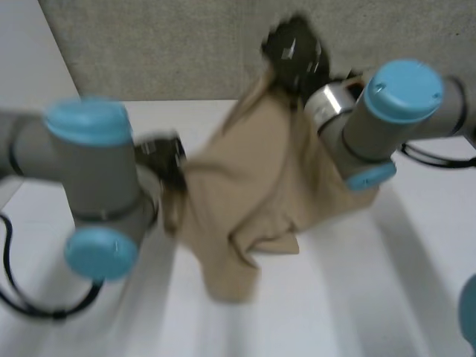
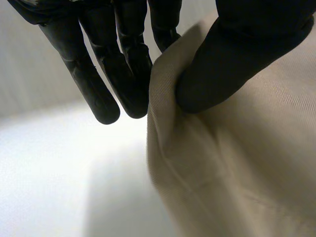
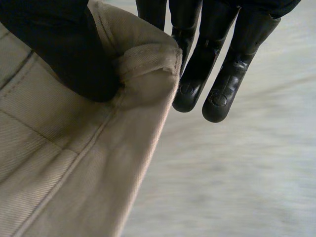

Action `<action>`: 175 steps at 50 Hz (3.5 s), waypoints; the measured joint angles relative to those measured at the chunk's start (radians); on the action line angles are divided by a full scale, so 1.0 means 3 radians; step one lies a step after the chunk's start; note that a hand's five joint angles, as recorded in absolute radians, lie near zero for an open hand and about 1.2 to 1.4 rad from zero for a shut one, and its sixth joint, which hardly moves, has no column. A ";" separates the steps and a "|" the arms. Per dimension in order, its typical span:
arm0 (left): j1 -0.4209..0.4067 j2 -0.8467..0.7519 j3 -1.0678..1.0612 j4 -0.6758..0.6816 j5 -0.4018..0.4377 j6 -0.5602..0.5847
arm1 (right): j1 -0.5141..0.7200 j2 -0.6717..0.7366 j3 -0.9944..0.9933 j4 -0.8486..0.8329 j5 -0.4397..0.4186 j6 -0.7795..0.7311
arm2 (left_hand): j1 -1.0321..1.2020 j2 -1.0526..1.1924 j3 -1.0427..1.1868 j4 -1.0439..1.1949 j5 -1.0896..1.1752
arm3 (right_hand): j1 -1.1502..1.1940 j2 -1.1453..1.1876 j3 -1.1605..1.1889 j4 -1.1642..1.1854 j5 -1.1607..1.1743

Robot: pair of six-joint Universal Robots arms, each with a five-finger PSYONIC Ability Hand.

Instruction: Fold the shorts.

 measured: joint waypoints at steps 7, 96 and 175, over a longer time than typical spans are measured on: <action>0.0171 0.0360 0.0811 0.0658 -0.0134 0.0284 | -0.0033 -0.0434 -0.0084 -0.0681 0.0340 0.0428 | 0.0223 0.0001 0.0000 0.0012 0.0000 | 0.0000 0.0000 0.0000 0.0000 0.0001; 0.0391 0.0387 -0.1814 -0.0052 0.0676 -0.0268 | -0.0936 -0.1493 0.3378 0.1066 -0.0341 0.1821 | -0.0326 -0.0812 -0.0853 -0.0850 -0.0826 | 0.0000 0.0000 0.0016 0.0017 0.0137; 0.0330 0.1492 -0.1092 -0.0077 0.0622 0.2208 | -0.0680 -0.2464 0.2412 0.1881 -0.0154 0.1114 | 0.0295 -0.0001 -0.0016 0.0018 -0.0081 | -0.0108 0.0007 0.0013 0.0013 0.0138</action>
